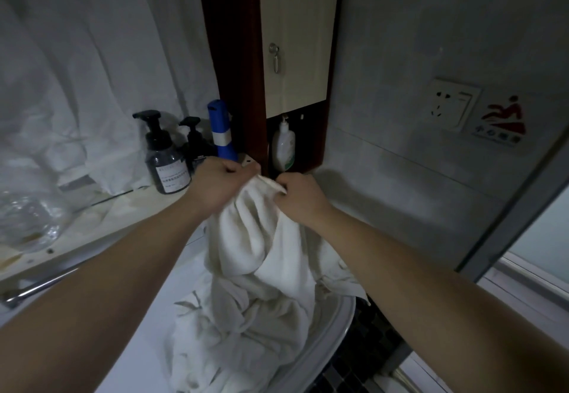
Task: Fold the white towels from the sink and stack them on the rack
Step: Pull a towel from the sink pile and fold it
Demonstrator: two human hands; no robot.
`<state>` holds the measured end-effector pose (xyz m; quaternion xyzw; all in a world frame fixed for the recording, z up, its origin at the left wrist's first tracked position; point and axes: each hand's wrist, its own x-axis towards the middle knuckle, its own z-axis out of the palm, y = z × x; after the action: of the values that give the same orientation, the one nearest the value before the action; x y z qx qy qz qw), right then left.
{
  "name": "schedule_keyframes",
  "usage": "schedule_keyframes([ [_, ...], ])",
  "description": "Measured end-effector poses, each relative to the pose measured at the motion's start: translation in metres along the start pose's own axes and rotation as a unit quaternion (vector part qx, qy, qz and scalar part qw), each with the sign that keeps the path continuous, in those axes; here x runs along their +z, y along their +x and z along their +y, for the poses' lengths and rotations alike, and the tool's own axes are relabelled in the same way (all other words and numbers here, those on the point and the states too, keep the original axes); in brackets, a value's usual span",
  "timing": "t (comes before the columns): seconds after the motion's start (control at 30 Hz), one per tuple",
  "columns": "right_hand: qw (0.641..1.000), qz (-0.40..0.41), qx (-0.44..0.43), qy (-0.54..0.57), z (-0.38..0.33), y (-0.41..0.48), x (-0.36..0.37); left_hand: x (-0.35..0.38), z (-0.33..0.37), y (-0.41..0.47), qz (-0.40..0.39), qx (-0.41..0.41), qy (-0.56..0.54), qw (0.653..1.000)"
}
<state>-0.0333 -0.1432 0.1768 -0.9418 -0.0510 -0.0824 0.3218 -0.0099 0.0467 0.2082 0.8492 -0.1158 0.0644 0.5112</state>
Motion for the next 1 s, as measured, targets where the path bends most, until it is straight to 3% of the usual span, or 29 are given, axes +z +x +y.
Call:
schedule_keyframes([
  [0.07, 0.998, -0.014, 0.022, -0.055, 0.013, 0.0, 0.0, -0.005, -0.005, 0.002, 0.042, -0.017, 0.024, 0.999],
  [0.23, 0.991, 0.016, 0.116, -0.068, 0.052, -0.005, -0.002, -0.022, -0.023, 0.008, 0.123, -0.074, 0.12, 0.982],
  [0.43, 0.981, 0.059, 0.179, -0.032, 0.073, -0.012, -0.008, -0.027, -0.041, 0.012, 0.113, -0.09, 0.183, 0.973],
  [0.6, 0.985, 0.05, 0.164, -0.01, 0.07, -0.012, -0.009, -0.017, -0.04, 0.014, 0.124, -0.106, 0.126, 0.979],
  [0.7, 0.989, 0.006, 0.139, 0.056, 0.063, -0.012, -0.009, -0.011, -0.035, 0.013, 0.086, -0.09, 0.108, 0.986],
  [0.8, 0.987, -0.008, 0.119, 0.109, 0.053, -0.009, -0.01, -0.007, -0.032, 0.008, -0.001, -0.059, 0.095, 0.994],
  [1.0, 0.979, -0.019, 0.024, 0.201, 0.021, -0.001, -0.008, 0.017, -0.024, -0.002, -0.134, 0.04, 0.191, 0.972],
])
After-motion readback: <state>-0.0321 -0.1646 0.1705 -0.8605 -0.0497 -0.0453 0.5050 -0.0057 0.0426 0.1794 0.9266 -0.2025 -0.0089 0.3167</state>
